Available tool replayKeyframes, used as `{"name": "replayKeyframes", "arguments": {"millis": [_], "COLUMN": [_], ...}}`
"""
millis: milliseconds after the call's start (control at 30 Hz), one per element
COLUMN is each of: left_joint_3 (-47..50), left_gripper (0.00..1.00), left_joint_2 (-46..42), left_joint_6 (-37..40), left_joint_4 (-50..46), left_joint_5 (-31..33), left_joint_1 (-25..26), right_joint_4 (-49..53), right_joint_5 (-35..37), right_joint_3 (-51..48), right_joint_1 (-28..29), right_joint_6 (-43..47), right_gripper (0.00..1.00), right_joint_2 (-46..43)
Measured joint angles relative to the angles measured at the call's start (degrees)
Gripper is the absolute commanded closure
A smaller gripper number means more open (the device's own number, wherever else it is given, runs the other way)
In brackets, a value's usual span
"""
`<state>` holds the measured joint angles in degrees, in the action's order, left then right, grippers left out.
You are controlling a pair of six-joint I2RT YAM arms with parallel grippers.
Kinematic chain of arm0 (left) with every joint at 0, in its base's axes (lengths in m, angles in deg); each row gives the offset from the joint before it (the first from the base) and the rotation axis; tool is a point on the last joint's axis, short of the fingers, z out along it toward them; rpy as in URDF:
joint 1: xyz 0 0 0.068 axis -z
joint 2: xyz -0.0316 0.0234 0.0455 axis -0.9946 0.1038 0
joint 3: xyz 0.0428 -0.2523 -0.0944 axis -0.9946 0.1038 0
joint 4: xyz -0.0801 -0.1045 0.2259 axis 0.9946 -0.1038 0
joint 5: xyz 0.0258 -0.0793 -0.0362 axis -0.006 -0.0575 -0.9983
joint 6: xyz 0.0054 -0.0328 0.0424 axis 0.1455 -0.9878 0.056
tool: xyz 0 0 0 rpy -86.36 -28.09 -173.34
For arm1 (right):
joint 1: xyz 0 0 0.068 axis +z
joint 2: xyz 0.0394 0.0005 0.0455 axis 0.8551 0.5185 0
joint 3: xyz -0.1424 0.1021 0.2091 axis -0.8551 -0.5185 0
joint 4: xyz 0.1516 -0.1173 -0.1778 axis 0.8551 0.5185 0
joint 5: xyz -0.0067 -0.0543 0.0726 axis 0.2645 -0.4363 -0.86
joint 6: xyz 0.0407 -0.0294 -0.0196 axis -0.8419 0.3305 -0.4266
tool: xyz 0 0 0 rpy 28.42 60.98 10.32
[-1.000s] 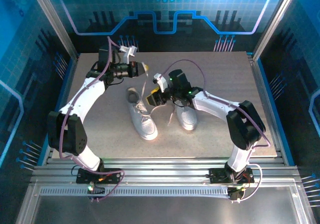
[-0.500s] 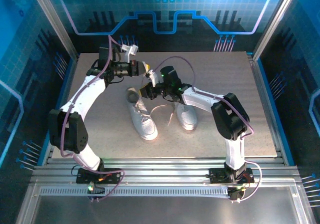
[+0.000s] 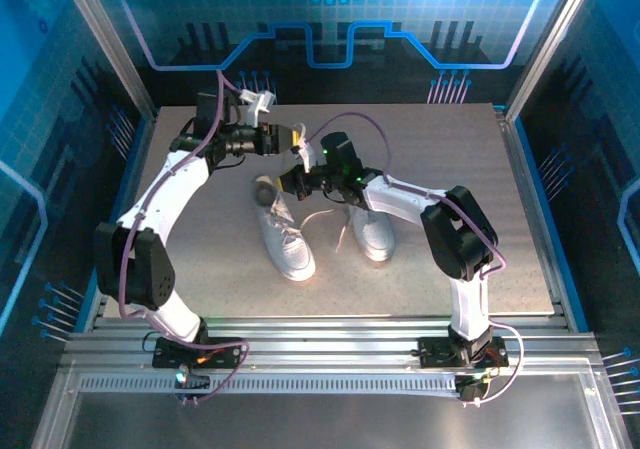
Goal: Tie the shoes
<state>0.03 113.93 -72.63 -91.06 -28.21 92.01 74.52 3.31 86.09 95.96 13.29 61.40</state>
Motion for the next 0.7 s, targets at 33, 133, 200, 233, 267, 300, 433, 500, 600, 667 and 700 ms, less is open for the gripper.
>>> {"name": "replayKeyframes", "arguments": {"millis": [33, 133, 200, 233, 267, 300, 433, 500, 600, 667, 700], "left_joint_3": [1.11, 6.91, 12.22, 14.71, 17.53, 20.37, 30.84, 35.56, 40.65, 42.36, 42.71], "left_gripper": [0.52, 0.52, 0.52, 0.54, 0.56, 0.57, 0.58, 0.58, 0.56, 0.55, 0.55], "left_joint_2": [-1.11, -6.71, -11.65, -13.88, -16.39, -18.88, -26.71, -28.74, -29.33, -29.31, -29.27], "left_joint_6": [-0.22, -1.42, -2.82, -3.58, -4.63, -5.70, -11.47, -15.65, -21.40, -24.61, -26.05], "left_joint_4": [-0.85, -2.86, -5.18, -5.88, -6.60, -7.04, -7.06, -5.79, -3.56, -2.60, -1.92], "left_joint_5": [1.70, 7.61, 12.22, 14.21, 16.06, 17.46, 21.46, 22.56, 24.63, 25.92, 26.49], "left_joint_1": [-0.31, -2.45, -4.20, -4.72, -4.98, -4.90, -0.63, 3.45, 9.09, 11.34, 11.98], "right_joint_4": [-0.22, -0.37, -0.70, -0.85, -1.07, -1.25, -1.66, -1.92, -2.51, -2.51, -2.51], "right_joint_5": [0.22, 1.29, 2.08, 2.32, 2.54, 2.60, 2.91, 2.95, 2.97, 2.97, 2.99], "right_joint_3": [0.00, -0.37, -0.42, -0.44, -0.44, -0.44, -0.50, -0.57, -1.03, -1.33, -1.46], "right_joint_1": [0.00, 0.11, 0.11, 0.11, 0.11, 0.11, 0.11, 0.13, 0.13, 0.15, 0.17], "right_joint_6": [0.00, -0.11, -0.31, -0.44, -0.63, -0.68, -1.09, -1.29, -1.49, -1.49, -1.49], "right_gripper": [1.00, 1.00, 1.00, 1.00, 1.00, 1.00, 1.00, 1.00, 1.00, 1.00, 1.00], "right_joint_2": [-0.02, -0.02, -0.02, -0.02, -0.02, -0.02, -0.02, -0.02, -0.02, -0.04, -0.04]}}
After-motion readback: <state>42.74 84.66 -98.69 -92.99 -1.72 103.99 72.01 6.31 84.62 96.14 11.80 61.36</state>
